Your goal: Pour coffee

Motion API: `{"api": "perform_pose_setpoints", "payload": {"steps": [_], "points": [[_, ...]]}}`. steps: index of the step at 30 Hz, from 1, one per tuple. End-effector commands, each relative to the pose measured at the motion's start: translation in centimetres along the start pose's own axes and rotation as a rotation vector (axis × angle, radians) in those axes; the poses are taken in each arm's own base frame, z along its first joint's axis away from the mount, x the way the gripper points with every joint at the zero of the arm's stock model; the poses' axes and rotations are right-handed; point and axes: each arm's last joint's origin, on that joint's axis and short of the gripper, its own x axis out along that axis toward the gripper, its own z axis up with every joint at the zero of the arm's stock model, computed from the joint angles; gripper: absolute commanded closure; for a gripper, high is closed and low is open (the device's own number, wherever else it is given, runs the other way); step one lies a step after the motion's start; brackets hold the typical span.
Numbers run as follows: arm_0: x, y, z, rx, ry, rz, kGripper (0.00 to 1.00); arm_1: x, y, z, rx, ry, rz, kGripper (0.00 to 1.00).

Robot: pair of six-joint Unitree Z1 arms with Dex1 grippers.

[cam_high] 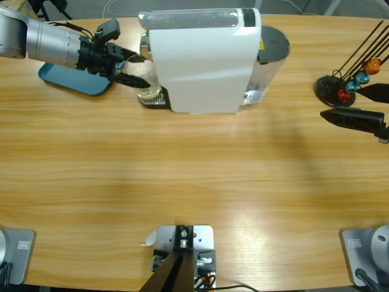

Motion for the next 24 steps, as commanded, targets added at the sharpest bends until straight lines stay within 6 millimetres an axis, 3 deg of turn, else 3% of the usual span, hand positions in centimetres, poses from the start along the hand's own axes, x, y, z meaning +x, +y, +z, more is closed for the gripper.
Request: {"api": "perform_pose_setpoints", "payload": {"steps": [1,7,10,13,18,24], "points": [[-0.9,0.5,-2.1,-0.024,0.004,0.005,1.000,0.7,0.0,-0.7,0.005,0.039,-0.002,0.000],[-4.3,-0.2,-0.9,-0.023,-0.015,0.080,1.000,0.7,0.0,-0.7,0.005,0.037,-0.001,0.000],[-7.7,0.4,-0.6,-0.136,-0.027,0.196,1.000,0.7,0.0,-0.7,0.005,0.036,0.000,0.000],[-9.2,1.0,-1.0,-0.251,0.036,0.345,1.000,0.7,0.0,-0.7,0.005,0.035,-0.002,0.000],[-10.0,2.8,-4.0,-0.526,0.105,0.637,1.000,0.8,0.0,-0.7,0.005,0.037,-0.003,0.000],[-7.9,4.7,-7.3,-0.687,0.116,0.797,1.000,1.4,0.0,-0.5,0.006,0.058,-0.003,0.000]]}}
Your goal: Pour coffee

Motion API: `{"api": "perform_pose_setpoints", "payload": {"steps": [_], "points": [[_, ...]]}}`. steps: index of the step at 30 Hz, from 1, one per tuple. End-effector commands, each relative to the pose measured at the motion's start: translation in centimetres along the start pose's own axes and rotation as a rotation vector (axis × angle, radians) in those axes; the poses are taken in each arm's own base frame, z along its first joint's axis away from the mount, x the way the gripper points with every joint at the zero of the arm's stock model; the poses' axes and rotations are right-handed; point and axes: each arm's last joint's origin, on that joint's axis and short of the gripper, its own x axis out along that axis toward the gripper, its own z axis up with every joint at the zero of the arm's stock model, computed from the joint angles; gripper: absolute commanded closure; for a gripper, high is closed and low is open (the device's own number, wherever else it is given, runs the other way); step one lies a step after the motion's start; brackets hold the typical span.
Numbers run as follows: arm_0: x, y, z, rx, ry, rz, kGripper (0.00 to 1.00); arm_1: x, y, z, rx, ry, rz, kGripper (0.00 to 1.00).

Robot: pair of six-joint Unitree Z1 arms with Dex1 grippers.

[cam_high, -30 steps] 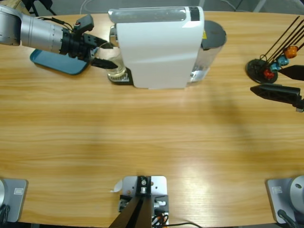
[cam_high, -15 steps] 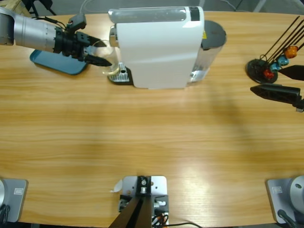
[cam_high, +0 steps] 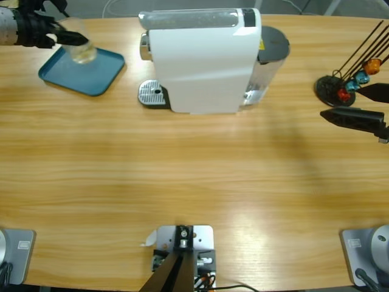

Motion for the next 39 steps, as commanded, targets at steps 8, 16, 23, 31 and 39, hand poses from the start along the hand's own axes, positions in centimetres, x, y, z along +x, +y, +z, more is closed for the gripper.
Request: {"api": "perform_pose_setpoints", "payload": {"steps": [8,16,23,31,39], "points": [[6.6,1.2,-4.7,-0.201,0.052,0.187,1.000,1.7,-0.1,-0.2,0.005,0.067,-0.008,0.000],[6.9,0.8,-5.0,-0.199,0.061,0.178,1.000,1.7,-0.1,-0.2,0.005,0.067,-0.011,0.000],[7.1,0.5,-5.7,-0.201,0.078,0.172,1.000,1.5,-0.1,-0.3,0.004,0.060,-0.012,0.000],[4.9,-1.0,-6.1,-0.160,0.019,0.279,0.046,1.4,-0.1,-0.4,0.004,0.058,-0.011,0.000],[2.0,-1.5,-4.1,-0.137,-0.214,0.246,0.046,1.2,-0.1,-0.5,0.005,0.056,-0.009,0.000]]}}
